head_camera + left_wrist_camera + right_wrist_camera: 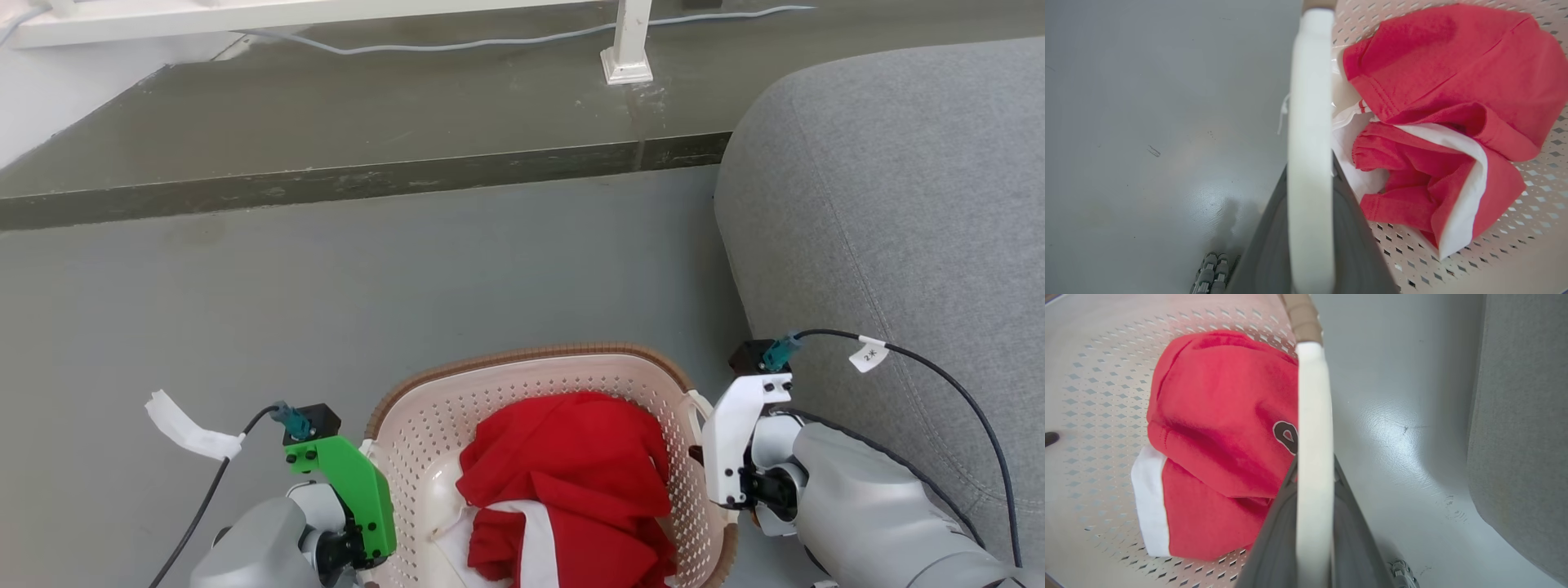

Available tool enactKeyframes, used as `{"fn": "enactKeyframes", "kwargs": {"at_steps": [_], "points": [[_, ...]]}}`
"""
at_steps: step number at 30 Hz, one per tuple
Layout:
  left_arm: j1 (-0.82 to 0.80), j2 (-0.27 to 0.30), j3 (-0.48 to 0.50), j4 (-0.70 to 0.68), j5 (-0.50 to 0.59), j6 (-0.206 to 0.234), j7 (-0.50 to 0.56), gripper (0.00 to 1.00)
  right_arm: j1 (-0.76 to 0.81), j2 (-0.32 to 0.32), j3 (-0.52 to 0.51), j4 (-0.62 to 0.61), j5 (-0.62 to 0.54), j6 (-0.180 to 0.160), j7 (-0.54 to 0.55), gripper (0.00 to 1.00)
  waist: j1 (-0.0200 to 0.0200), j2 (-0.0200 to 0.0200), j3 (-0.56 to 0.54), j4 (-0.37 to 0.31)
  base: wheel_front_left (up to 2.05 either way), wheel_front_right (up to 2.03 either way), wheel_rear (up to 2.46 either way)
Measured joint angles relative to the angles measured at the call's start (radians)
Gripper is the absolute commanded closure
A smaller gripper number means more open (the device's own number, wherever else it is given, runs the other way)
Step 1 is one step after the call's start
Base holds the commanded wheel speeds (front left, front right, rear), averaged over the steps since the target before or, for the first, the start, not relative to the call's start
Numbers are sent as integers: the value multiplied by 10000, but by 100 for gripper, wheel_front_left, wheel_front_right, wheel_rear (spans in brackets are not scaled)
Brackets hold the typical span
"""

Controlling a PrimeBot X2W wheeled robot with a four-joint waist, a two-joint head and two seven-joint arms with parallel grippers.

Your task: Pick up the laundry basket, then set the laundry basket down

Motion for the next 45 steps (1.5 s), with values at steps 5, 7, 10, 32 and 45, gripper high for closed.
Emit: {"fn": "enactKeyframes", "kwargs": {"at_steps": [5, 7, 10, 32, 45], "points": [[0, 2, -23, 0, -2, 0, 0, 100, 0, -12, 12, -25, 29, 0, 2, 100, 0, 0, 35, -9, 0, 0, 0], [0, 6, -27, 0, -25, 0, 0, 100, -1, -21, 21, -40, 94, 0, 2, 100, 0, 0, 56, -9, 0, 0, 0], [0, 10, -31, -2, -79, 0, -10, 100, -2, -29, 35, -61, 94, 0, 0, 100, 0, 0, 86, -8, 0, 0, 0], [-330, 90, -100, -46, -102, 6, -564, 100, -267, -134, 155, -299, 190, -2, -499, 100, 0, 0, 759, -83, 0, 0, 0], [-1025, 96, -150, -71, 81, 4, -1367, 100, -771, -336, 182, -558, 190, -2, -1363, 100, 0, 0, 1929, -143, 0, 0, 0]]}}
